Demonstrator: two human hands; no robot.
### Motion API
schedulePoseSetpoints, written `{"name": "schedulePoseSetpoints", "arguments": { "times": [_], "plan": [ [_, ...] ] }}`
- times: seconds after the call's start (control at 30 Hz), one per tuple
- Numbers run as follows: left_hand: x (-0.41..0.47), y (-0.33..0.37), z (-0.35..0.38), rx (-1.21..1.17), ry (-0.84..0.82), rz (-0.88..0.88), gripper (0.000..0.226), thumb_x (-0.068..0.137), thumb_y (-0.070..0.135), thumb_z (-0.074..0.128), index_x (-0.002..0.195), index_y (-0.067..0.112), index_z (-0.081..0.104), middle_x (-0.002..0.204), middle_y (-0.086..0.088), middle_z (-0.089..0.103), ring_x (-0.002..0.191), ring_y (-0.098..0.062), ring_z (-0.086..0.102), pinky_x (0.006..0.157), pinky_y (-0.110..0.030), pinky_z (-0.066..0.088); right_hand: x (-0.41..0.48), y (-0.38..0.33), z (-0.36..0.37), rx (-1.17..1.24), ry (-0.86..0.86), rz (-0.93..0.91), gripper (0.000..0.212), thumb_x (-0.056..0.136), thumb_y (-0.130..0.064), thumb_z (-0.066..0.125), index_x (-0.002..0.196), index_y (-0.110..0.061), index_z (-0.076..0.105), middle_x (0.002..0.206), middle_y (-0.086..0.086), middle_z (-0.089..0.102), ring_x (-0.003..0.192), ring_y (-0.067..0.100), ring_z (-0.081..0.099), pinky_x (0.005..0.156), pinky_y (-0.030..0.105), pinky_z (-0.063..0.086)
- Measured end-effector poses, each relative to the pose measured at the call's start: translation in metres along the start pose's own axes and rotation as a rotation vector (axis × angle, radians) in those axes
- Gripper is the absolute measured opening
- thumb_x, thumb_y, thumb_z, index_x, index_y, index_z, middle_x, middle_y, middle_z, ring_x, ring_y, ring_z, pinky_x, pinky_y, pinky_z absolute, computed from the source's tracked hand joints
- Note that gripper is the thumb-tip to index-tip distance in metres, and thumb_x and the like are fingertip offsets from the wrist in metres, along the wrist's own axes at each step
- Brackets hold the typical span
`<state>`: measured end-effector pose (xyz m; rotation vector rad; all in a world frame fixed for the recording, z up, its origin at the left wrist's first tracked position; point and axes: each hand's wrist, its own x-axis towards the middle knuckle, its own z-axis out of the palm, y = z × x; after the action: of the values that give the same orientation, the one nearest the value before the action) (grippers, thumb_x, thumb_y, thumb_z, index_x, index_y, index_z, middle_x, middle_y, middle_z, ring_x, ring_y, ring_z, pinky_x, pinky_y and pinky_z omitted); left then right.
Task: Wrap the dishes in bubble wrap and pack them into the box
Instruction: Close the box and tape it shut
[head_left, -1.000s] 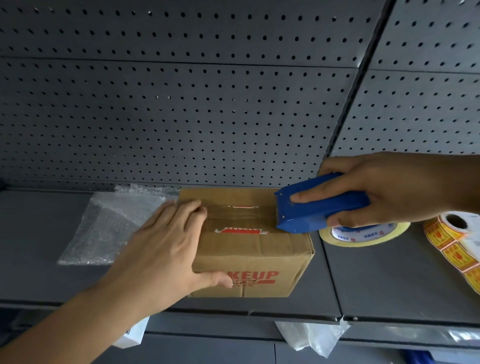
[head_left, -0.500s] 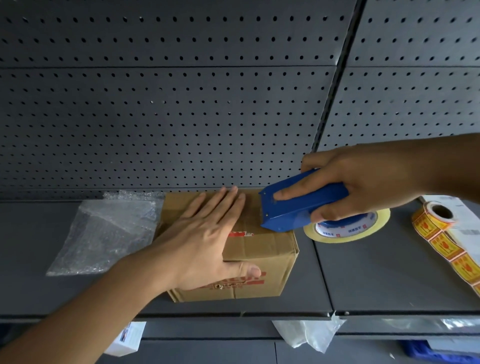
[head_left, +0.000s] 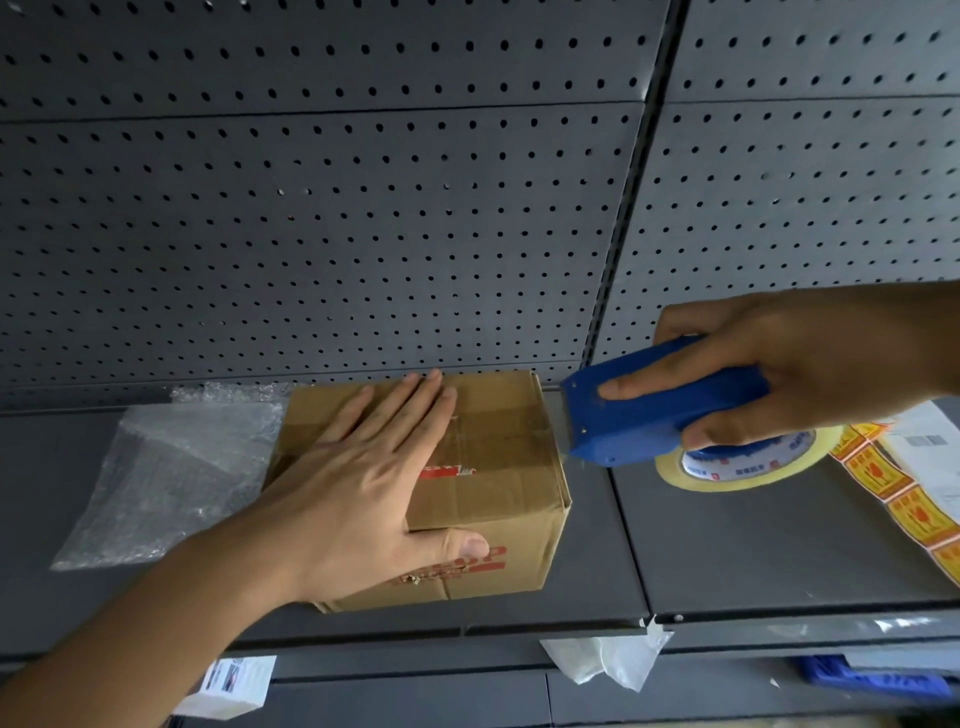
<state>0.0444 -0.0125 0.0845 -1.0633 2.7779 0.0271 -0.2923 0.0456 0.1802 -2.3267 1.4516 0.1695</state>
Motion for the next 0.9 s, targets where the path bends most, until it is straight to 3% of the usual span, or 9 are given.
{"name": "schedulePoseSetpoints", "arguments": {
  "times": [0.23, 0.47, 0.63, 0.73, 0.8, 0.83, 0.9],
  "plan": [
    [-0.001, 0.0, 0.001, 0.002, 0.024, 0.003, 0.116, 0.072, 0.1, 0.006, 0.148, 0.026, -0.042, 0.154, 0.01, -0.049, 0.141, -0.001, -0.044, 0.121, -0.032, -0.021, 0.003, 0.011, 0.02, 0.041, -0.026, 0.012, 0.055, 0.075, -0.079, 0.041, 0.126, -0.086, 0.023, 0.117, -0.027, 0.04, 0.105, -0.001, 0.053, 0.086, 0.03, 0.052],
    [-0.001, 0.0, 0.002, -0.059, 0.053, 0.026, 0.106, 0.072, 0.101, 0.006, 0.149, 0.042, -0.037, 0.159, 0.012, -0.041, 0.145, -0.001, -0.038, 0.123, -0.033, -0.017, 0.01, 0.022, 0.039, 0.097, -0.001, -0.022, 0.055, 0.087, -0.062, 0.056, 0.129, -0.083, 0.026, 0.12, -0.034, 0.035, 0.112, -0.006, 0.046, 0.082, 0.013, 0.042],
    [-0.001, 0.002, -0.001, -0.034, 0.006, 0.035, 0.095, 0.073, 0.097, 0.008, 0.143, 0.053, -0.038, 0.156, 0.013, -0.046, 0.142, -0.002, -0.042, 0.125, -0.037, -0.016, 0.007, 0.025, 0.05, 0.124, 0.049, -0.016, 0.057, 0.08, -0.07, 0.05, 0.129, -0.084, 0.024, 0.126, -0.029, 0.036, 0.117, -0.001, 0.047, 0.089, 0.021, 0.049],
    [-0.001, 0.003, -0.008, -0.075, 0.005, 0.021, 0.103, 0.068, 0.102, 0.008, 0.153, 0.05, -0.018, 0.159, 0.014, -0.041, 0.142, 0.001, -0.041, 0.125, -0.034, -0.015, 0.008, 0.027, 0.057, 0.146, 0.075, -0.018, 0.057, 0.077, -0.074, 0.048, 0.128, -0.084, 0.025, 0.128, -0.025, 0.039, 0.118, 0.001, 0.049, 0.092, 0.028, 0.05],
    [0.004, 0.01, -0.016, -0.086, 0.024, 0.008, 0.111, 0.065, 0.104, 0.015, 0.153, 0.039, 0.001, 0.162, 0.013, -0.034, 0.14, 0.005, -0.041, 0.119, -0.026, -0.02, 0.009, 0.028, 0.059, 0.165, 0.094, -0.022, 0.056, 0.077, -0.074, 0.049, 0.128, -0.084, 0.027, 0.128, -0.025, 0.04, 0.119, 0.001, 0.049, 0.093, 0.028, 0.049],
    [0.009, 0.016, -0.018, -0.089, 0.035, 0.018, 0.115, 0.065, 0.105, 0.02, 0.153, 0.034, 0.003, 0.163, 0.012, -0.033, 0.139, 0.005, -0.041, 0.118, -0.025, -0.021, 0.01, 0.028, 0.06, 0.18, 0.098, -0.021, 0.056, 0.077, -0.073, 0.05, 0.128, -0.083, 0.028, 0.128, -0.026, 0.04, 0.12, 0.001, 0.049, 0.094, 0.027, 0.049],
    [0.02, 0.029, -0.017, -0.094, 0.033, 0.054, 0.125, 0.064, 0.105, 0.026, 0.157, 0.033, -0.016, 0.161, 0.012, -0.038, 0.141, 0.002, -0.041, 0.121, -0.029, -0.019, 0.01, 0.029, 0.06, 0.211, 0.101, -0.018, 0.056, 0.077, -0.071, 0.053, 0.128, -0.081, 0.031, 0.128, -0.026, 0.041, 0.12, 0.001, 0.049, 0.096, 0.029, 0.049]
  ]
}}
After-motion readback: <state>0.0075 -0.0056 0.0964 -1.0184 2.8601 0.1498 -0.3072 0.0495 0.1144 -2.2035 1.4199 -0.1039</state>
